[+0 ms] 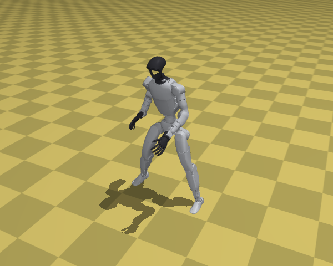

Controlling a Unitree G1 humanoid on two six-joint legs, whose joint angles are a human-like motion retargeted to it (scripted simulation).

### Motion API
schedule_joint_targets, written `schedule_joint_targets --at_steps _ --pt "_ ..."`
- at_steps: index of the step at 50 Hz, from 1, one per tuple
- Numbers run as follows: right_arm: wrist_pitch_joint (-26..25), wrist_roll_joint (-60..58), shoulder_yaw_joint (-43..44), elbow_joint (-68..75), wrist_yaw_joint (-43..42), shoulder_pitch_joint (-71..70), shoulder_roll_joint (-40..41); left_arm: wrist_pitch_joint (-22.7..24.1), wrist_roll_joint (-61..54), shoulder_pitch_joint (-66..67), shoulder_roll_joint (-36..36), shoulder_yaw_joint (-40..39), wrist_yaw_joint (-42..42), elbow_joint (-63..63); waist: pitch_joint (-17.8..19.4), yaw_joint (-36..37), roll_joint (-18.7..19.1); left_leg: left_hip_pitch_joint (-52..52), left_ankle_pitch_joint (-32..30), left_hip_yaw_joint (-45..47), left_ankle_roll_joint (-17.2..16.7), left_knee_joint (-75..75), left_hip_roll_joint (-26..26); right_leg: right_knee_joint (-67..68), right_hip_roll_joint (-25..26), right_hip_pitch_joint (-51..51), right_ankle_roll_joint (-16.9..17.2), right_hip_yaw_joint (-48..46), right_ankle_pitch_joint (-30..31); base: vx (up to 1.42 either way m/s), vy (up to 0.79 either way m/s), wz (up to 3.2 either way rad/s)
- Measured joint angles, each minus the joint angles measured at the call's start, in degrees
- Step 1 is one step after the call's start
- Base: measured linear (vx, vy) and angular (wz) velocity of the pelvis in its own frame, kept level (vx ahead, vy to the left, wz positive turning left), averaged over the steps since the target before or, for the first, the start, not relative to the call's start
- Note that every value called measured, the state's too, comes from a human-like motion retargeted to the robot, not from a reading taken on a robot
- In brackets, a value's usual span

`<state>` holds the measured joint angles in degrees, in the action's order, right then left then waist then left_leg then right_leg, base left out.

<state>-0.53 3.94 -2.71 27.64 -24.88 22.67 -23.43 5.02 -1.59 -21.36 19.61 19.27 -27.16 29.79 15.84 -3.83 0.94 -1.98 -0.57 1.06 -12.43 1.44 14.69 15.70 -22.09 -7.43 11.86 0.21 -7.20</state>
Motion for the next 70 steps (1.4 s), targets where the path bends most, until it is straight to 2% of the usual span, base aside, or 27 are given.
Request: schedule_joint_targets --at_steps 2,4,6,8,10,14,17,20,22,25,28,30,32,35,37,40,43,45,47,50,53,56,58,62,65,68,70 --pt "1.7 2.1 2.0 -1.1 -0.2 9.4 -0.1 2.2 -6.1 -0.8 -0.5 1.0 -2.7 -5.2 -1.2 -5.3 1.6 -5.1 -0.5 -4.9 0.5 -5.9 2.4 1.3 1.4 1.6 0.6 -1.5 -2.1 0.12 -1.11 1.88" --pt "2.1 6.8 3.1 1.2 0.2 14.0 -0.3 1.4 -7.6 -3.6 -2.6 1.1 -4.6 -6.7 -0.2 -8.7 4.0 -10.2 -5.6 -5.8 2.0 -10.2 5.3 4.4 4.4 2.7 1.0 -6.0 -5.6 -0.07 -1.11 1.65" --pt "2.0 10.5 3.9 5.0 1.2 15.4 0.2 -1.0 -3.5 -4.4 -4.3 1.0 -5.1 -7.0 2.6 -11.4 5.7 -17.6 -6.8 -0.7 4.1 -21.6 8.3 9.1 7.6 3.6 0.0 -10.8 -9.2 -0.16 -1.04 1.41" --pt "1.4 11.5 4.7 8.1 0.5 13.6 0.9 -3.0 2.0 -2.4 -4.3 1.4 -5.5 -6.5 5.2 -13.1 5.9 -22.5 -4.1 6.1 5.7 -30.7 9.5 12.5 10.5 4.1 -1.1 -13.2 -11.6 -0.19 -0.97 0.94" --pt "1.3 11.3 6.5 9.8 -1.5 8.6 1.9 -4.6 7.8 2.2 -3.2 0.6 -5.3 -4.7 7.2 -13.9 4.8 -25.6 0.4 9.0 5.1 -36.2 6.6 16.2 12.8 3.3 -2.6 -13.6 -13.7 -0.17 -0.89 0.46" --pt "1.8 14.1 11.4 7.3 -2.3 -5.1 1.7 -8.7 9.9 12.5 -1.1 -4.3 -2.1 5.6 8.4 -11.4 3.0 -27.1 2.5 16.5 5.0 -31.9 -4.1 20.4 16.1 0.4 -3.9 -14.5 -15.3 -0.13 -0.80 0.03" --pt "-0.2 13.3 9.0 7.2 -3.5 -20.3 -6.8 -11.4 1.0 17.1 -0.7 -8.8 0.7 18.1 10.2 -5.7 4.0 -24.7 3.2 27.7 7.1 -23.5 -9.6 21.0 20.7 -0.9 -3.3 -13.6 -15.1 -0.06 -0.75 -0.85" --pt "-3.3 9.8 2.3 8.2 -2.7 -39.3 -18.0 -13.6 -7.8 21.2 2.7 -13.5 8.9 32.2 11.2 3.5 4.6 -22.0 2.0 34.5 7.5 -14.6 -16.0 19.0 27.0 -0.6 -2.1 -9.5 -13.5 0.09 -0.79 -1.87" --pt "-3.7 8.9 -3.6 6.4 -2.0 -49.5 -21.5 -14.6 -5.9 26.4 8.4 -15.7 15.2 39.0 9.6 12.1 1.8 -21.1 -0.2 36.5 6.1 -10.7 -21.2 14.9 30.3 1.3 -0.6 -4.4 -10.4 0.32 -0.87 -2.49" --pt "-2.7 8.0 -13.5 1.3 -1.1 -60.3 -22.0 -13.4 2.5 37.2 18.9 -21.2 19.3 45.0 5.9 25.9 -6.4 -19.6 -2.9 39.6 3.1 -9.0 -28.2 4.2 33.1 7.4 3.1 5.7 -0.9 0.57 -0.98 -2.60" --pt "-2.4 3.1 -25.0 -3.5 0.7 -69.8 -19.0 -10.6 -0.6 50.1 25.5 -37.2 14.4 49.4 2.0 36.5 -13.4 -18.2 -7.2 33.5 -1.3 -11.8 -31.5 -6.8 35.2 15.6 3.1 14.2 10.0 0.78 -1.12 -2.57" --pt "-2.5 -0.6 -33.2 -6.5 1.1 -76.5 -15.9 -8.9 -11.4 59.4 25.5 -52.5 9.9 52.1 -2.3 41.3 -13.3 -15.2 -9.9 25.7 -2.6 -10.4 -32.2 -8.5 36.1 19.7 3.1 15.3 12.1 0.87 -0.67 -3.19" --pt "-2.1 -2.6 -39.3 -9.5 0.3 -81.8 -11.6 -9.2 -22.9 67.5 22.4 -67.2 5.9 54.9 -7.2 45.9 -9.0 -9.3 -6.6 23.2 -1.8 -7.6 -27.7 -2.1 35.1 21.4 1.6 9.0 11.1 0.93 -0.42 -3.68" --pt "-0.9 -2.2 -40.6 -11.0 -0.3 -83.5 -4.1 -11.5 -31.0 72.5 18.5 -77.1 -0.9 59.4 -10.2 48.0 -3.4 -2.5 7.4 26.8 3.8 -12.3 -19.8 22.5 27.4 17.7 -7.7 -10.0 7.8 0.91 -0.41 -2.01" --pt "-1.1 -0.9 -36.3 -8.2 -1.4 -78.0 0.9 -12.2 -30.9 69.4 16.6 -73.5 -4.5 60.1 -9.0 46.3 -4.5 -2.7 14.2 27.8 6.9 -19.8 -18.7 40.4 17.4 11.5 -11.0 -15.2 7.7 0.78 -0.36 0.04" --pt "-3.0 -1.1 -26.8 0.4 -6.2 -62.3 7.5 -11.9 -27.5 57.9 13.5 -62.6 -4.9 55.8 -6.7 41.0 -8.1 -4.9 19.3 23.2 7.1 -29.1 -19.1 56.4 5.3 3.2 -13.2 -17.6 4.9 0.69 -0.41 1.59" --pt "-5.9 -1.0 -17.7 12.0 -7.1 -43.2 10.0 -12.3 -19.7 40.8 8.3 -48.1 3.3 48.1 -5.1 35.5 -7.5 -2.1 20.2 15.5 5.2 -28.7 -18.6 58.6 -4.3 0.6 -15.6 -21.5 1.0 0.59 -0.46 2.19" --pt "-6.7 0.1 -13.3 18.6 -4.1 -30.6 9.4 -12.7 -11.2 29.1 3.7 -36.4 9.1 42.9 -4.2 31.1 -5.9 -0.1 19.2 9.8 4.1 -27.5 -17.2 54.8 -7.0 0.3 -16.1 -22.7 0.0 0.47 -0.56 2.47" --pt "-6.5 -0.6 -12.1 23.7 -1.0 -18.8 7.6 -12.3 -1.0 18.1 -0.8 -23.1 11.0 37.9 -3.3 25.0 -4.2 0.5 17.8 2.8 3.1 -27.3 -15.1 47.0 -5.2 0.5 -15.2 -20.4 -0.6 0.37 -0.67 2.83" --pt "-6.2 -3.2 -13.4 29.5 3.7 -4.7 5.0 -10.8 9.3 1.4 -5.5 -3.7 7.1 30.3 -1.4 14.1 -3.3 -0.1 16.2 -7.8 2.2 -26.6 -12.5 32.0 -0.4 1.2 -11.5 -12.8 -0.7 0.26 -0.76 2.94" --pt "-5.2 1.4 -11.3 33.9 8.4 4.8 3.2 -6.8 6.2 -13.9 -6.9 7.3 2.2 20.9 -0.9 4.3 -4.4 -1.1 14.8 -15.2 3.2 -23.4 -10.9 15.7 1.4 2.2 -5.9 -4.3 -0.9 0.14 -0.85 2.28" --pt "-4.9 9.1 -3.8 38.3 9.7 10.9 2.7 -2.1 -1.7 -23.4 -8.0 8.1 -0.3 12.1 -1.1 -0.9 -5.5 -0.9 11.6 -19.2 4.5 -19.9 -8.4 2.0 1.9 3.0 -2.2 2.6 2.3 0.07 -0.96 0.95" --pt "-5.0 13.9 1.1 40.4 8.0 13.6 3.4 -0.2 -5.1 -25.8 -8.1 7.4 -2.7 7.3 -0.8 -1.8 -6.2 -1.9 8.8 -21.2 3.7 -21.8 -6.8 -1.9 2.7 3.3 -1.2 5.9 4.8 0.04 -1.06 0.04" --pt "-3.5 18.2 4.6 42.6 4.9 13.3 6.0 -1.4 -0.2 -24.4 -6.4 6.9 -7.1 4.1 2.5 -2.8 -6.7 -10.8 0.9 -25.0 -1.9 -36.3 -4.7 1.9 7.5 4.6 -2.7 4.2 -2.2 0.00 -1.09 0.36" --pt "-2.4 15.6 2.3 43.7 4.6 7.2 6.8 -5.6 8.3 -16.6 -3.6 6.0 -6.7 6.2 5.6 -5.4 -6.2 -20.6 3.5 -18.2 1.9 -43.4 -0.4 7.8 13.0 4.4 -5.7 -0.4 -6.0 -0.10 -1.01 0.99" --pt "-2.5 11.9 -1.4 43.3 3.7 -3.9 7.2 -8.4 13.8 -7.5 1.4 4.1 -2.1 13.9 6.8 -8.0 -7.5 -25.7 4.8 -4.5 6.5 -36.6 1.2 10.0 16.7 3.5 -4.5 -4.9 -5.9 -0.15 -0.94 1.04" --pt "-2.0 12.1 -4.3 41.2 3.8 -12.0 7.0 -10.1 14.0 -3.0 4.9 2.6 0.6 22.1 7.1 -7.4 -8.3 -24.7 2.3 4.6 6.7 -26.4 -1.1 8.3 19.3 3.7 -3.4 -6.6 -4.9 -0.15 -0.87 0.39"
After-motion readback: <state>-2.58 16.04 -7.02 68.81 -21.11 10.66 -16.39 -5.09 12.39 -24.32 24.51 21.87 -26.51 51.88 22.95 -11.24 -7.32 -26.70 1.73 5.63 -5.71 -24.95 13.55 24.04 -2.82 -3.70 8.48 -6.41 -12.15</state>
